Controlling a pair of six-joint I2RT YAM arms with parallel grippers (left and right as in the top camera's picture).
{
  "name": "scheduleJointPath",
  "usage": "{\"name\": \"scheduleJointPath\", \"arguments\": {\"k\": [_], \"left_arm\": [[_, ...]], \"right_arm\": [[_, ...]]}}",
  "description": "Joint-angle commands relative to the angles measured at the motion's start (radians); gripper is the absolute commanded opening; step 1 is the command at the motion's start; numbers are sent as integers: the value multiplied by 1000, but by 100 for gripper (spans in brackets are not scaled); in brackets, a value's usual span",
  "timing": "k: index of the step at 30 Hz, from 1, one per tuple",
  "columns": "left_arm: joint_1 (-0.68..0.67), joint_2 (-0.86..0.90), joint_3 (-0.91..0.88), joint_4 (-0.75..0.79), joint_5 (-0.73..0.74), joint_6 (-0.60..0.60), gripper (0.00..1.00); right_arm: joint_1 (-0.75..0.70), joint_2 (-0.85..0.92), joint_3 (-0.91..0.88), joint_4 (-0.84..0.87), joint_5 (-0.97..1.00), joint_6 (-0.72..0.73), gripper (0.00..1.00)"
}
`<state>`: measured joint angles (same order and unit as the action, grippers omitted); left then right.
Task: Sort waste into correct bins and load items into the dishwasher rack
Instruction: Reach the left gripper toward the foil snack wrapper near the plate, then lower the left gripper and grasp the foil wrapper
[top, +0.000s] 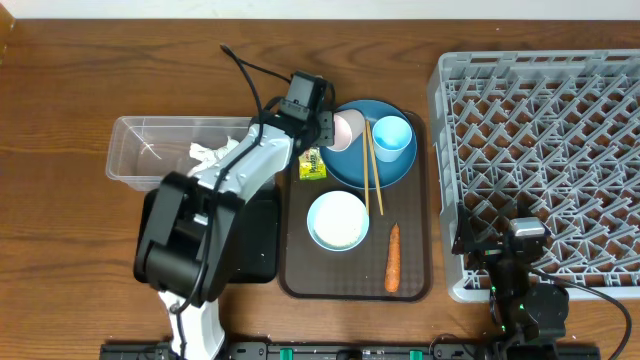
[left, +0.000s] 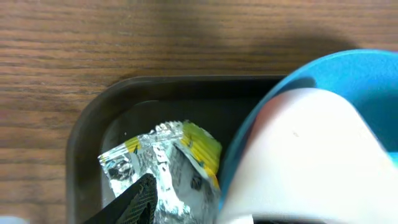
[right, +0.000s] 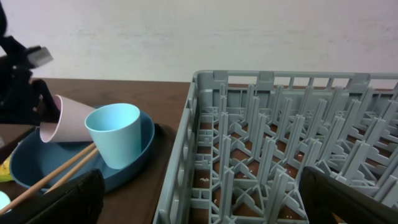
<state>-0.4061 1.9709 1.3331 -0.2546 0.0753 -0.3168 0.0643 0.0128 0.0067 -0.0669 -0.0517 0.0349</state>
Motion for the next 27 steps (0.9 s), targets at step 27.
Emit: {"name": "scheduleJointPath", "arguments": {"k": [27], "left_arm": [[-14, -209, 11, -287, -87, -119, 51]], "right_arm": [[29, 0, -1, -4, 3, 10, 99]]}}
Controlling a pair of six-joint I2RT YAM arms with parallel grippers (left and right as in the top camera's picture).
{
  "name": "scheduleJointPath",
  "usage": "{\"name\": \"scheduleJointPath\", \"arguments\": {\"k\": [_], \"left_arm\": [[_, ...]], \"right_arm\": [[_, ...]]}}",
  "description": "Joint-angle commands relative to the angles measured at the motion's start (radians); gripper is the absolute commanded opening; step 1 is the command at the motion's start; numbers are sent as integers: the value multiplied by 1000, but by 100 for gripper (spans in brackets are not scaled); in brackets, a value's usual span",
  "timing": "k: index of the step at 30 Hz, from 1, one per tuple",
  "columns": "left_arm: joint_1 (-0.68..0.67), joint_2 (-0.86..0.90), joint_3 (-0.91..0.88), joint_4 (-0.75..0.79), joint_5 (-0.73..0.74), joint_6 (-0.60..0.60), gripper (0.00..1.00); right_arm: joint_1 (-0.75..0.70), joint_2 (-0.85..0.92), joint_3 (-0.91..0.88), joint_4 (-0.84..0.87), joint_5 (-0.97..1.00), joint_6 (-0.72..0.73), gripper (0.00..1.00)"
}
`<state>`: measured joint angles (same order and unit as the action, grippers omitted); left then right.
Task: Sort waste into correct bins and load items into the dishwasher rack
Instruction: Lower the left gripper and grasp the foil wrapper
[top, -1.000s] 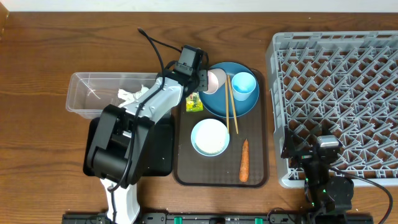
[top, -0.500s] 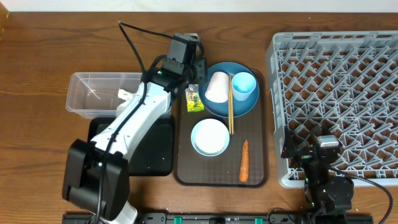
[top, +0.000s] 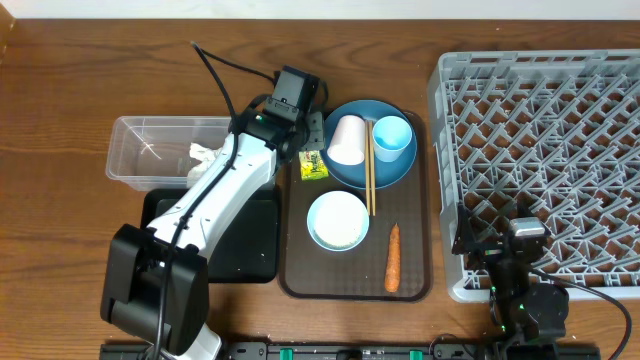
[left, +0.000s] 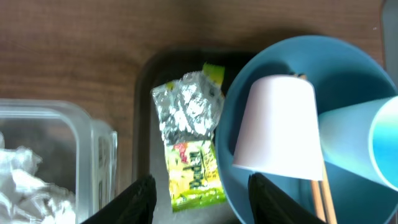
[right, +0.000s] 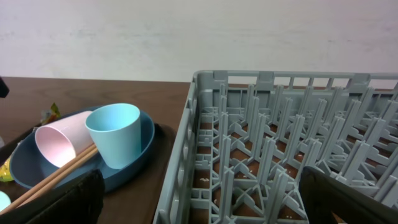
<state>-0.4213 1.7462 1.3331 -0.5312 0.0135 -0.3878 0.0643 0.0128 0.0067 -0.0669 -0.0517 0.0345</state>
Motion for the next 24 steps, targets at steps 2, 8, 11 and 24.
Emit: {"name": "scheduleJointPath", "arguments": {"k": [2, 8, 11, 24], "left_arm": [[1, 28, 8, -16, -26, -48, 51], [3, 65, 6, -72, -27, -47, 50], [12, 66, 5, -86, -30, -43, 50], [26, 66, -14, -108, -124, 2, 45]], "right_arm": [[29, 0, -1, -4, 3, 10, 99], [29, 0, -1, -4, 3, 10, 99], [29, 0, -1, -4, 3, 10, 99], [29, 0, -1, -4, 3, 10, 99]]}}
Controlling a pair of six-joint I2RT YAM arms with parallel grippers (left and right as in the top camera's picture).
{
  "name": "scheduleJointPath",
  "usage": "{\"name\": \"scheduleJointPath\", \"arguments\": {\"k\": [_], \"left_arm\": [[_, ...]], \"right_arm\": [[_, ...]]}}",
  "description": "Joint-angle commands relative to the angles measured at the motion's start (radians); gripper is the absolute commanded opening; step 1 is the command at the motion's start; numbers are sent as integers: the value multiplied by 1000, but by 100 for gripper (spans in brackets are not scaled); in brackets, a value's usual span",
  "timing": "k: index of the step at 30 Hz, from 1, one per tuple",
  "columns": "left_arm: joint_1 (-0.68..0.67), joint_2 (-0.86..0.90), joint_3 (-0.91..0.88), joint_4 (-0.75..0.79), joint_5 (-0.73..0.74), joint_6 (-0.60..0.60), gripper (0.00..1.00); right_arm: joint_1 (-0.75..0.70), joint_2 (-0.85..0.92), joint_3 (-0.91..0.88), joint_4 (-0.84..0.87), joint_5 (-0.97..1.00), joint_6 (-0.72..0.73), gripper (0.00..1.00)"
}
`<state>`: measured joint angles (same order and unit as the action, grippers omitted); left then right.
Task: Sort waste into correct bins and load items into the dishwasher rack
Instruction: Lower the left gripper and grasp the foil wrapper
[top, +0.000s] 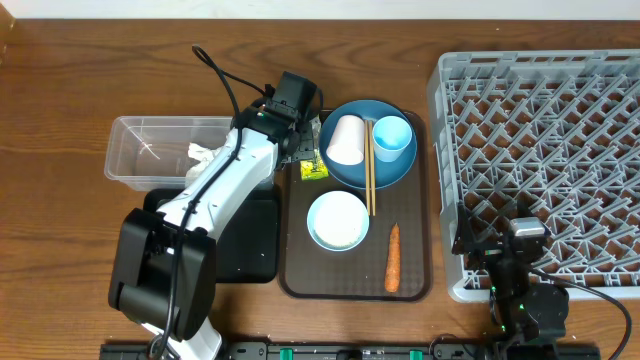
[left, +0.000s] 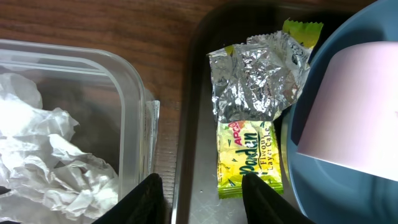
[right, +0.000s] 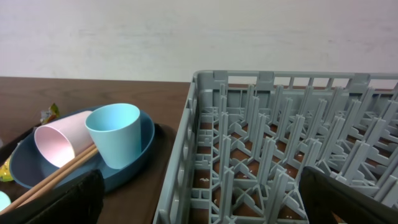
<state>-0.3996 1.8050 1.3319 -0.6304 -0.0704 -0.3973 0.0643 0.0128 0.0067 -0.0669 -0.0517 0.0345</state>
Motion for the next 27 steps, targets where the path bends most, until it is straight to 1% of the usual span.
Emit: {"name": "scheduleJointPath", "arguments": {"k": [1, 13, 14, 15, 16, 19, 27], "left_arm": [[5, 8, -13, -10, -40, 11, 45], [-11, 8, -19, -57, -27, 11, 46], [-13, 8, -19, -58, -27, 11, 46], [-14, 8, -19, -56, -24, 11, 50], [-17, 8, -19, -53, -19, 11, 52], [-21, 8, -19, -44, 11, 11, 53], [-35, 8, -19, -26, 10, 11, 54]], "right_arm": [[29, 0, -1, -4, 3, 10, 99], [29, 0, -1, -4, 3, 10, 99], [29, 0, -1, -4, 3, 10, 99], [29, 0, -1, -4, 3, 10, 99], [29, 0, -1, -4, 3, 10, 99], [29, 0, -1, -4, 3, 10, 99], [29, 0, -1, -4, 3, 10, 99]]}}
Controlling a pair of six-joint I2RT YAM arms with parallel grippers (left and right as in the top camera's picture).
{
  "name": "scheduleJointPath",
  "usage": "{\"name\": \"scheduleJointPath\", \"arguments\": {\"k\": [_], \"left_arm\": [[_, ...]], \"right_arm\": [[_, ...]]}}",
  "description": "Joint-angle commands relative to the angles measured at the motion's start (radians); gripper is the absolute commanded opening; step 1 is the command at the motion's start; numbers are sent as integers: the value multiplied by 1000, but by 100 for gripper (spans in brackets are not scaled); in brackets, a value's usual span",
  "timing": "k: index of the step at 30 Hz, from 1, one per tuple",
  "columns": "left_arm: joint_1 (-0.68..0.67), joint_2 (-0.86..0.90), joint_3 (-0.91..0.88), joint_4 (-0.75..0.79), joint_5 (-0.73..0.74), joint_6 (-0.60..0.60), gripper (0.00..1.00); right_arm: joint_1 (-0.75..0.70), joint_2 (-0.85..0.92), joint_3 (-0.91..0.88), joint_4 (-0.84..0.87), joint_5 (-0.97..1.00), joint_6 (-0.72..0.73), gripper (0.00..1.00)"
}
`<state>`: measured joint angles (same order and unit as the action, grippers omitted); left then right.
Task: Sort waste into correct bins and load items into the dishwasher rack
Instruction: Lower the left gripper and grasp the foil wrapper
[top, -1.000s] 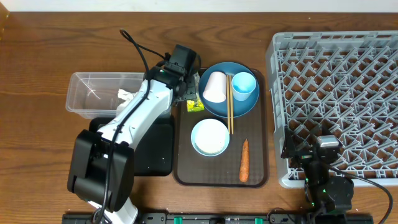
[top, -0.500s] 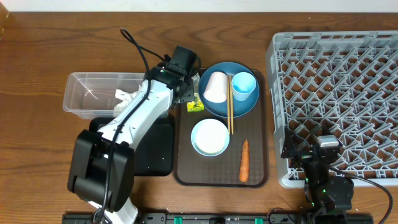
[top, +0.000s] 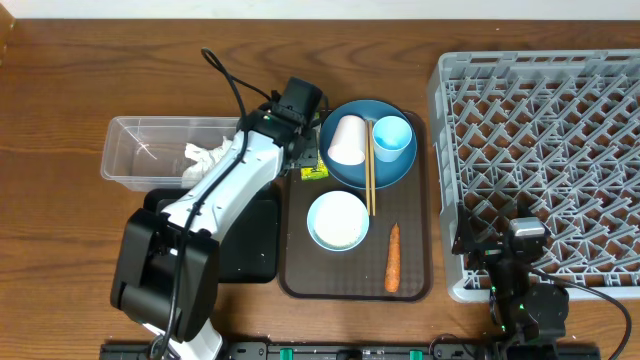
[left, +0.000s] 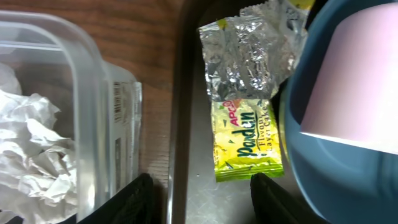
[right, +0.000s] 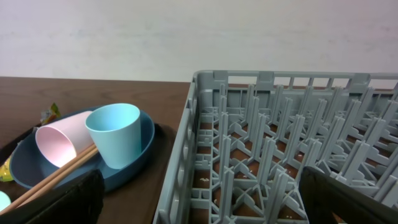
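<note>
A yellow-green snack wrapper (top: 312, 166) (left: 246, 144) with a crumpled foil end lies on the dark tray (top: 300, 272) by the blue plate (top: 392, 172). My left gripper (top: 303, 151) (left: 205, 200) hangs open just above it, one finger by the tray's left edge and one near the plate. On the plate are a pink cup (top: 346, 139) (left: 357, 87) on its side, a light blue cup (top: 391, 135) (right: 115, 134) and chopsticks (top: 370, 175). A white bowl (top: 337, 220) and a carrot (top: 392, 257) lie on the tray. My right gripper (top: 512, 238) (right: 199, 200) rests open at the rack's front edge.
A clear bin (top: 140, 150) (left: 93, 81) holding crumpled tissue (top: 203, 156) stands left of the tray. A black bin (top: 250, 240) is in front of it, partly under my left arm. The grey dishwasher rack (top: 540, 140) (right: 267, 143) fills the right side.
My left gripper has shifted a little to the right and come closer to the wrapper, still open. The right arm and the dishes have not moved.
At first my left gripper was at the pink cup, which was tilted at the plate's left rim. Then the cup lay on the plate and the gripper stood open, higher up. Since then it has been open over the wrapper, between bin and plate.
</note>
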<state>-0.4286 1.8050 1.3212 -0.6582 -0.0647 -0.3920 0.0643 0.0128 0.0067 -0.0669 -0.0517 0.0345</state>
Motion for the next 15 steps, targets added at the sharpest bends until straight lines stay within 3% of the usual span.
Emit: {"name": "scheduleJointPath", "arguments": {"k": [1, 15], "left_arm": [[-7, 8, -8, 2, 4, 6, 54], [-10, -105, 10, 0, -11, 32, 54]], "right_arm": [[29, 0, -1, -4, 3, 10, 99], [29, 0, -1, -4, 3, 10, 99]]}}
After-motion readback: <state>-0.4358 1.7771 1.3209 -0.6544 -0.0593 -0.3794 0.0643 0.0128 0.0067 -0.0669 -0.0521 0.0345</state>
